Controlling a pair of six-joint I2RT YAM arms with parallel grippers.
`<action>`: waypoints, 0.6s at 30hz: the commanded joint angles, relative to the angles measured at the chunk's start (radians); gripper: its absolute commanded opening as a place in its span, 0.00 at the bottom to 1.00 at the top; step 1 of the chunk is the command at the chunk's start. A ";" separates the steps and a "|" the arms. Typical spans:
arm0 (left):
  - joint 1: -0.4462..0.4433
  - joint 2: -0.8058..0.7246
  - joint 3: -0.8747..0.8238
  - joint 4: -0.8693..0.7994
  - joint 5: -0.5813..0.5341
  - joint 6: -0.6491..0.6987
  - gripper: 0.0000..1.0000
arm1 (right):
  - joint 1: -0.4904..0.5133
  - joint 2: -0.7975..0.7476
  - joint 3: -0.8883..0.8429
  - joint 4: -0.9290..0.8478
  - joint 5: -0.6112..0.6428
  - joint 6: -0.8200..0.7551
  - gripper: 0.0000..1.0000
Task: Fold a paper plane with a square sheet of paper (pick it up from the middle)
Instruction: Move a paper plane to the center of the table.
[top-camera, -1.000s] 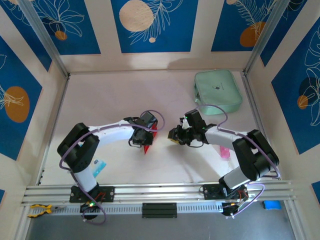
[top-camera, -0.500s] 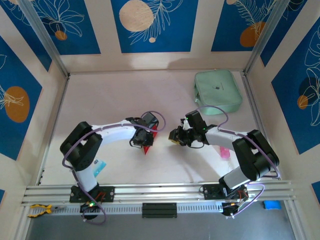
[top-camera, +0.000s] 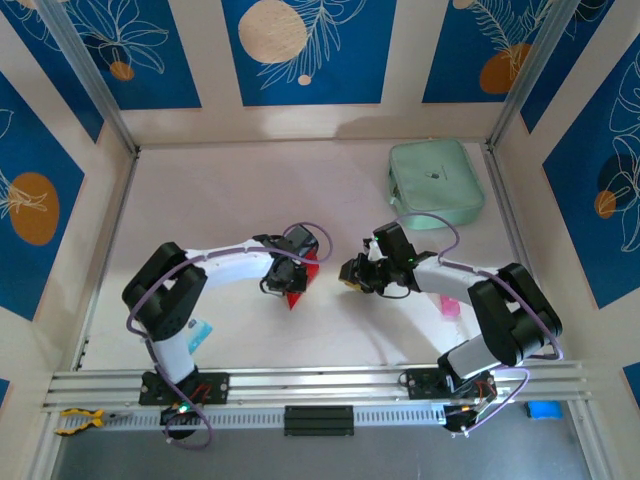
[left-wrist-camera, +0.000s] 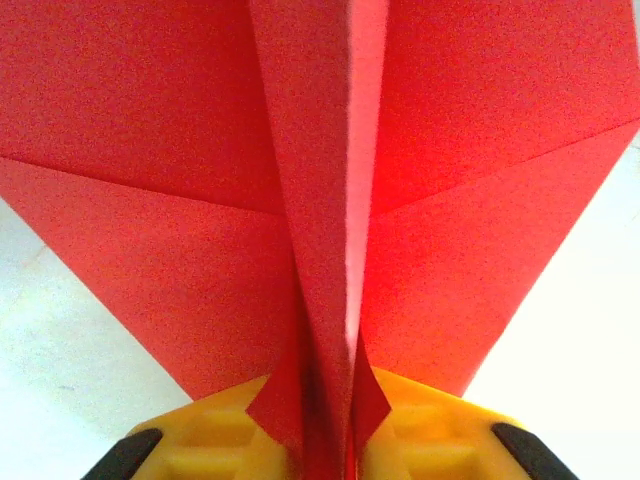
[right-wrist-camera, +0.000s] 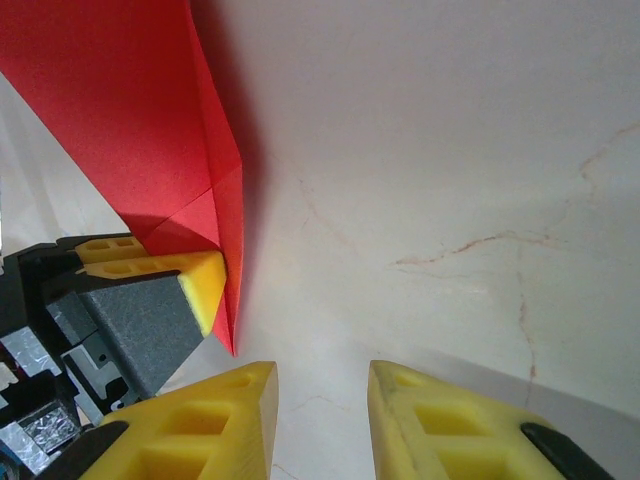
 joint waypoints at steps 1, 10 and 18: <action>-0.012 0.042 0.003 -0.027 -0.009 -0.038 0.23 | -0.008 -0.029 -0.010 -0.017 -0.011 -0.006 0.31; -0.024 0.067 -0.009 -0.011 0.001 -0.102 0.33 | -0.012 -0.050 -0.024 -0.018 -0.015 -0.010 0.31; -0.057 0.078 -0.015 -0.019 -0.046 -0.209 0.41 | -0.016 -0.073 -0.050 -0.005 -0.022 -0.010 0.31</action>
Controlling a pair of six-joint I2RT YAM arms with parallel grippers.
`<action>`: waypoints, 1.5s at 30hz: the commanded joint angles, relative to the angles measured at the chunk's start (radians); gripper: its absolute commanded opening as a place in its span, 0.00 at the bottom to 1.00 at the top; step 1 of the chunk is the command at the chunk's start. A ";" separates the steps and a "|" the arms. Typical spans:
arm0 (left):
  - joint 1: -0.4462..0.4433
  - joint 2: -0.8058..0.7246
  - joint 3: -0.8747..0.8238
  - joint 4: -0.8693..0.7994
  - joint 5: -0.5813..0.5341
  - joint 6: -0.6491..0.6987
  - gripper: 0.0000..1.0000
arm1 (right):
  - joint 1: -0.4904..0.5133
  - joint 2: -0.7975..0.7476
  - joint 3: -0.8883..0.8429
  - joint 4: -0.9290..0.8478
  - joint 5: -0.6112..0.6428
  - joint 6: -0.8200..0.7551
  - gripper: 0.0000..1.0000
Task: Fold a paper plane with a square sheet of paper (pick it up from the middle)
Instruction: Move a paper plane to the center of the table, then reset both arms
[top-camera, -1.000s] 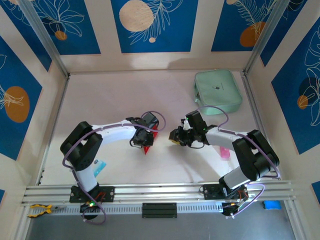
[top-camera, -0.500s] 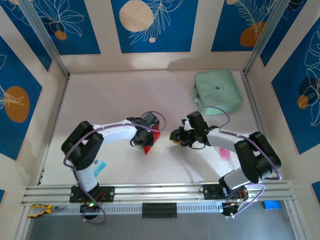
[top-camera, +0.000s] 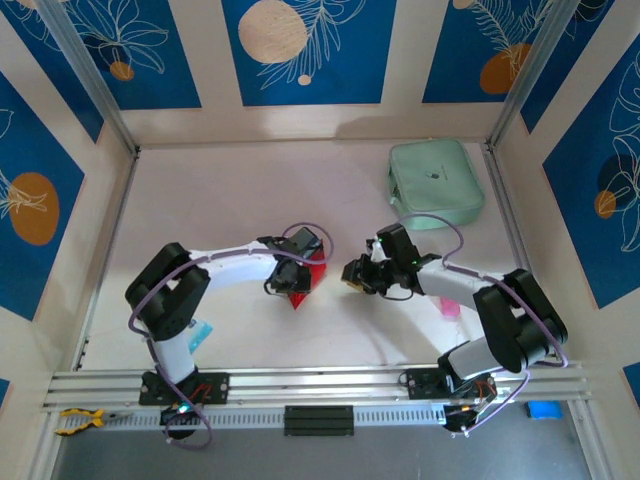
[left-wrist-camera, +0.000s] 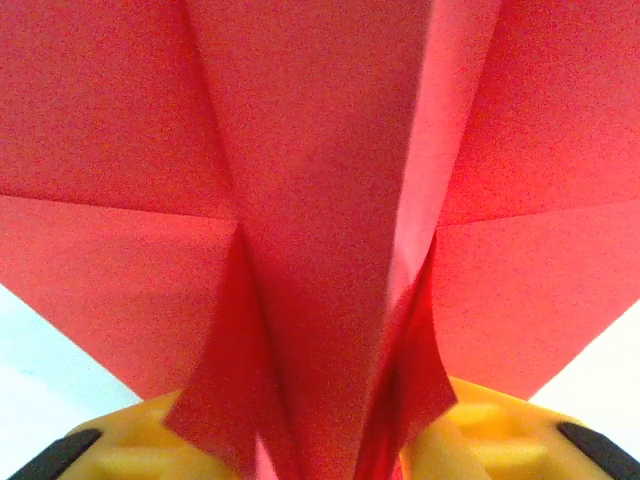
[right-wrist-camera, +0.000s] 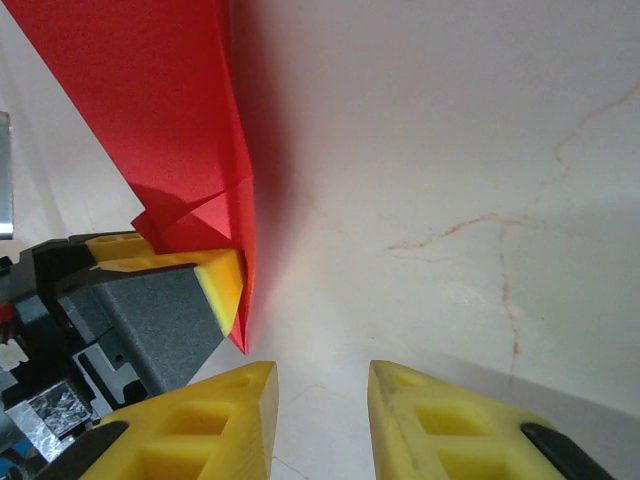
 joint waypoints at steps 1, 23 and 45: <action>-0.027 0.068 -0.019 -0.038 -0.016 -0.077 0.41 | -0.006 -0.030 -0.022 -0.003 -0.023 -0.009 0.31; -0.073 -0.079 0.023 -0.074 -0.104 -0.158 0.43 | -0.006 -0.126 -0.078 -0.016 -0.012 -0.006 0.32; 0.134 -0.570 -0.279 0.114 -0.390 0.169 0.62 | -0.080 -0.640 -0.014 -0.319 0.786 -0.280 0.62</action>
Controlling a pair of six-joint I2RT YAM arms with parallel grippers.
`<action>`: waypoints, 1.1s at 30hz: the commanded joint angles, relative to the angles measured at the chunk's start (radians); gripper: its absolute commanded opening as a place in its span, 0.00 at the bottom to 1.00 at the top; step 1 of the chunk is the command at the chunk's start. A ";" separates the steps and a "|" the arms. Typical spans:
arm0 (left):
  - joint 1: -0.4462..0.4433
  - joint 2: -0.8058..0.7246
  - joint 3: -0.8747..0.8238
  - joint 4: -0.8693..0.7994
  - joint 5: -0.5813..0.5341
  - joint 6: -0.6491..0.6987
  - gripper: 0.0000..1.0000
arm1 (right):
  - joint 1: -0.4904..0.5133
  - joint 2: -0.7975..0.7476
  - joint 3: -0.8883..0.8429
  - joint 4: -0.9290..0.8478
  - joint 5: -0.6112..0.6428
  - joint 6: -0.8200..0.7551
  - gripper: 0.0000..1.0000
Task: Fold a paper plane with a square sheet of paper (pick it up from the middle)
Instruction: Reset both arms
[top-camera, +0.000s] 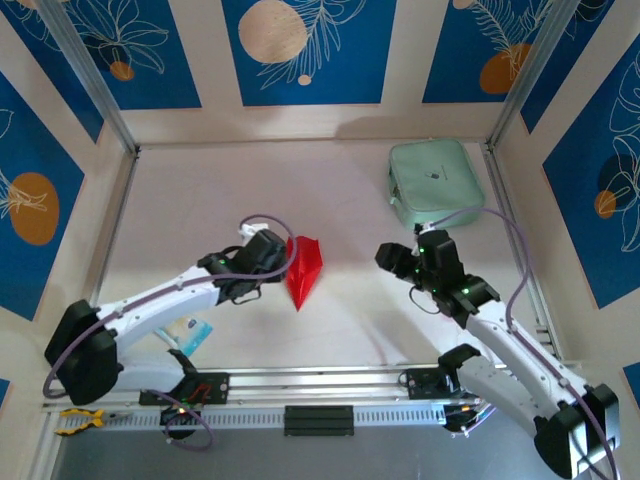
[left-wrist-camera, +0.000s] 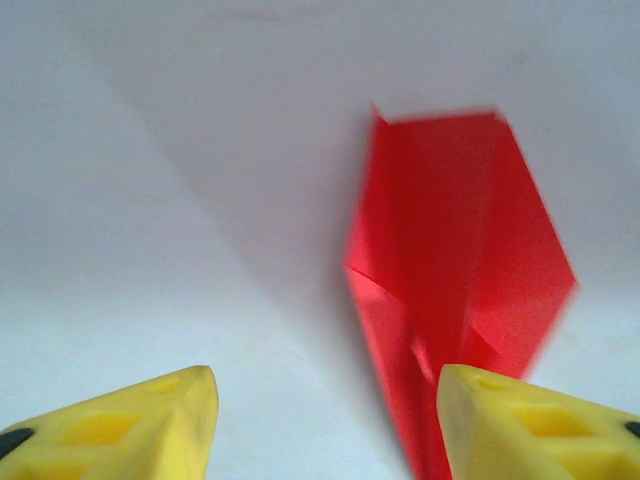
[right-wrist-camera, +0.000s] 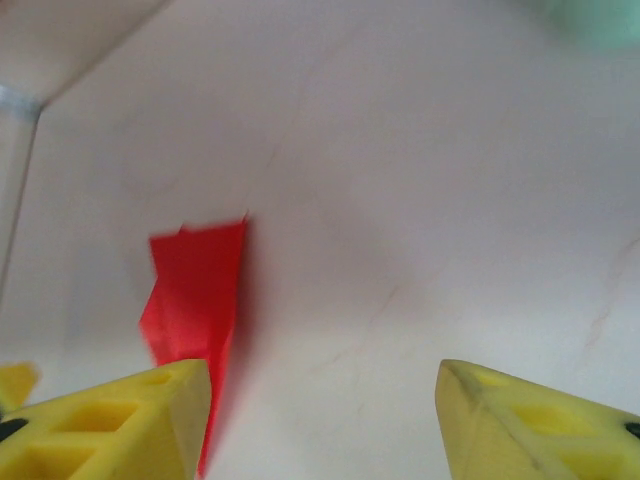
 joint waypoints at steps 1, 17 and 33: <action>0.099 -0.047 -0.054 0.069 -0.071 0.153 0.64 | -0.050 -0.011 -0.008 0.007 0.255 -0.137 0.62; 0.502 0.042 -0.112 0.331 -0.108 0.479 0.99 | -0.352 0.459 -0.139 0.722 0.012 -0.633 0.66; 0.551 0.269 -0.386 1.251 -0.008 0.840 0.99 | -0.418 0.725 -0.183 1.171 -0.118 -0.644 1.00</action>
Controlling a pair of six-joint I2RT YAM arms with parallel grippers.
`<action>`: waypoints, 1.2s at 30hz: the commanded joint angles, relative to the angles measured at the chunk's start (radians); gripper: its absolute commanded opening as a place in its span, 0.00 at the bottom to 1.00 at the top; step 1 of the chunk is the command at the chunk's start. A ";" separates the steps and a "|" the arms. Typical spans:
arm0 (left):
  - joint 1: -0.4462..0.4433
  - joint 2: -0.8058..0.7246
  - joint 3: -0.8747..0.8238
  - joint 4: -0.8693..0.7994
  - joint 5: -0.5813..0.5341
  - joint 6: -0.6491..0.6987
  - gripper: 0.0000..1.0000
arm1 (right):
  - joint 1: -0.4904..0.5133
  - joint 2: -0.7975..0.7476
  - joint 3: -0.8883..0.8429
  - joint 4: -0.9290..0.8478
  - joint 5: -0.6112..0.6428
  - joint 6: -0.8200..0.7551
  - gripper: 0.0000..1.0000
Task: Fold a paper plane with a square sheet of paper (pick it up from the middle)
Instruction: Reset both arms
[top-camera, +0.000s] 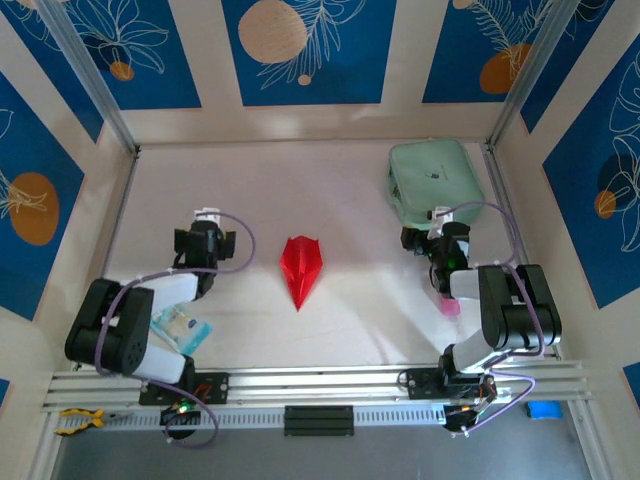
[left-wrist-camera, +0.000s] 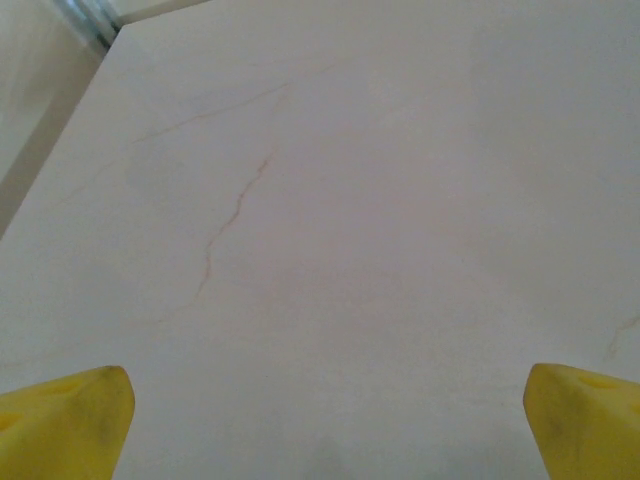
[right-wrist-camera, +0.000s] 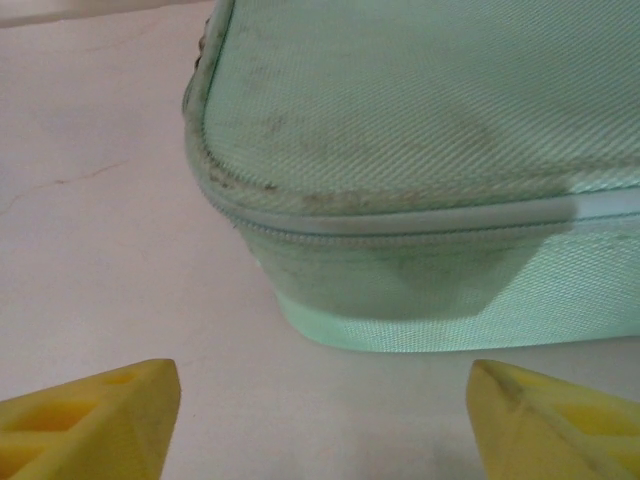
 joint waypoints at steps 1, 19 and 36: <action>0.033 0.057 -0.038 0.314 0.046 0.066 0.99 | 0.007 -0.002 0.011 0.060 0.024 -0.008 0.99; 0.150 0.090 -0.124 0.465 0.257 -0.028 1.00 | 0.009 -0.001 0.008 0.071 0.029 -0.009 0.99; 0.150 0.088 -0.124 0.462 0.257 -0.030 1.00 | 0.009 0.000 0.012 0.068 0.026 -0.008 0.99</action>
